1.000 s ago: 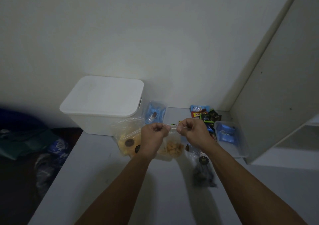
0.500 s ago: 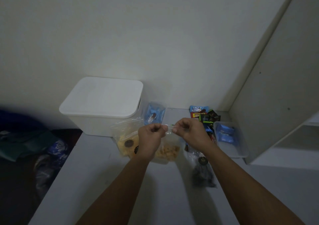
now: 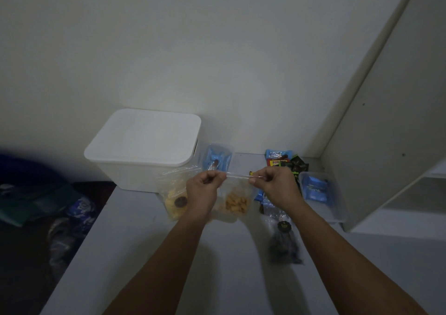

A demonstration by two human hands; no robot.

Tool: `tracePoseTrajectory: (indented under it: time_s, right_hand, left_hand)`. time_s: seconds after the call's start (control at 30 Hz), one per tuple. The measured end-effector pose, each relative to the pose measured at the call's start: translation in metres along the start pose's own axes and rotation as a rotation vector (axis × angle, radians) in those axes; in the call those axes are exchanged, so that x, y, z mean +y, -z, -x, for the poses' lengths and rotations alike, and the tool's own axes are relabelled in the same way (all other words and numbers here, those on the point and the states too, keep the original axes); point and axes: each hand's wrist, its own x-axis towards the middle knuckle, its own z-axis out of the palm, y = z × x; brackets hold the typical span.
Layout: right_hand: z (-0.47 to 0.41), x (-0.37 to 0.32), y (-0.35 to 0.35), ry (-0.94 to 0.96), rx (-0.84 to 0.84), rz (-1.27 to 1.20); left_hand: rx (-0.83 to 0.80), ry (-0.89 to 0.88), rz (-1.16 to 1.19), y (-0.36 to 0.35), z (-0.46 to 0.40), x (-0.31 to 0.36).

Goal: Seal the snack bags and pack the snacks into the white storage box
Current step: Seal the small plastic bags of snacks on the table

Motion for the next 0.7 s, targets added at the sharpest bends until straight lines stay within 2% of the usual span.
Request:
tracePoseTrajectory:
  time_s: [0.23, 0.4, 0.57, 0.7]
  right_hand:
    - [0.003, 0.003, -0.009, 0.033, 0.109, 0.021]
    - [0.008, 0.005, -0.015, 0.131, 0.158, 0.006]
    - [0.012, 0.011, -0.018, 0.297, 0.214, 0.033]
    - [0.016, 0.008, -0.018, 0.299, 0.119, 0.038]
  left_hand:
    - [0.220, 0.007, -0.111, -0.006, 0.006, -0.001]
    - [-0.082, 0.156, 0.022, -0.009, 0.002, 0.000]
    - [-0.179, 0.187, 0.113, -0.009, 0.000, -0.001]
    - [-0.175, 0.130, 0.129, -0.009, 0.001, -0.002]
